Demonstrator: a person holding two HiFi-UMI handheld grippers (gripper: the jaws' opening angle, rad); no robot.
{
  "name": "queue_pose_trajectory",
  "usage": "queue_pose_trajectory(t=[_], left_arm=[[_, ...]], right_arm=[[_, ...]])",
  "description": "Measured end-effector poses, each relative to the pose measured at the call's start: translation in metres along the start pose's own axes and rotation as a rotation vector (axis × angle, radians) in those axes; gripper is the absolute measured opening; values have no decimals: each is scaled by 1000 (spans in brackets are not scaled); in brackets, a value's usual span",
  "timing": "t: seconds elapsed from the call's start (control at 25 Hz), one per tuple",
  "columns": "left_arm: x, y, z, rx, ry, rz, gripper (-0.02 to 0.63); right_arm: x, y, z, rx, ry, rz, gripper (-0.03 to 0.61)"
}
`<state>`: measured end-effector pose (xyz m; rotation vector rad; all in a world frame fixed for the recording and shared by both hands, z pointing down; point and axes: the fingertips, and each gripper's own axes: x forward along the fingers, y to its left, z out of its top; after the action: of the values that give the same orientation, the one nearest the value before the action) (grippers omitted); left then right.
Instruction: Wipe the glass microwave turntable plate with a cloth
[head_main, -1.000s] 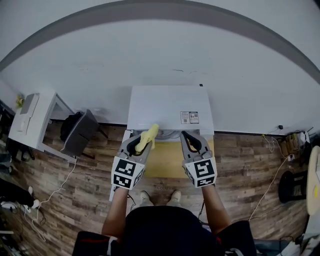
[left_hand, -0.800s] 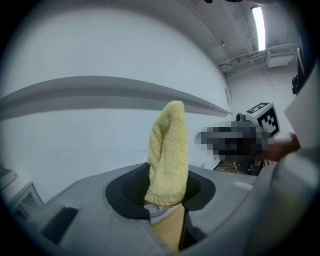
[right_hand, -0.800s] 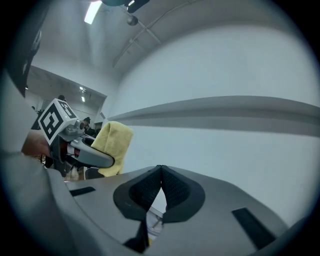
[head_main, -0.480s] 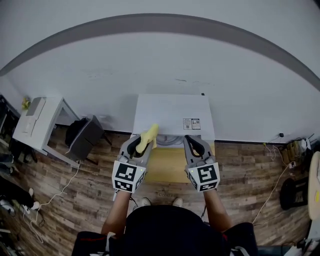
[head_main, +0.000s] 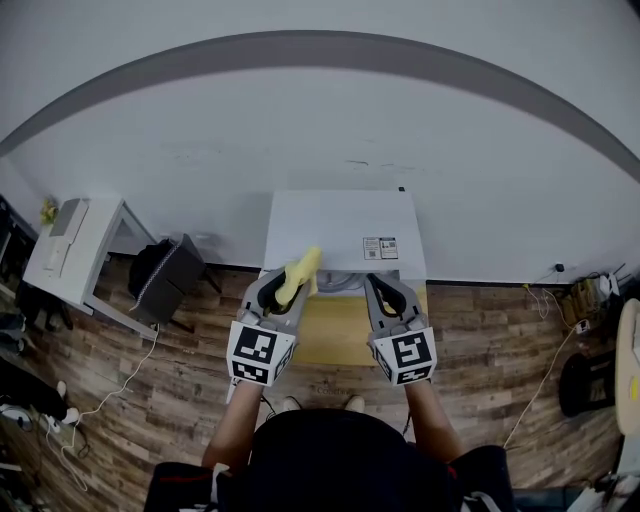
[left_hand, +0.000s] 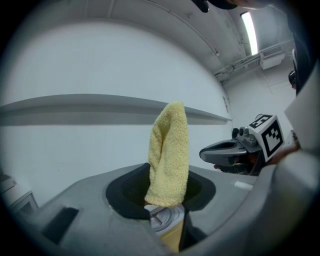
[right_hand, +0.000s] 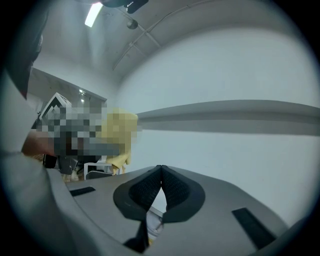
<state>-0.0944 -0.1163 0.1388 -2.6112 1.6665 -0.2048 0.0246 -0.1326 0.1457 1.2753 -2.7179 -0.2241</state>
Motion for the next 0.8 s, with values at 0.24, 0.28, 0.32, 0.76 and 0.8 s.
queue_pose_trajectory(t=[0.24, 0.28, 0.32, 0.76, 0.8], left_arm=[[0, -2, 4, 32, -11, -1, 130], [0, -2, 3, 30, -12, -1, 130], [-1, -2, 3, 27, -14, -2, 130], [-6, -1, 0, 36, -7, 5, 130], [-7, -2, 1, 36, -8, 4, 130]], right_arm=[[0, 2, 1, -4, -8, -3, 9], [0, 2, 1, -3, -7, -5, 11], [0, 3, 1, -2, -7, -7, 9], [-1, 3, 3, -4, -9, -12, 9], [-2, 3, 3, -5, -9, -12, 9]])
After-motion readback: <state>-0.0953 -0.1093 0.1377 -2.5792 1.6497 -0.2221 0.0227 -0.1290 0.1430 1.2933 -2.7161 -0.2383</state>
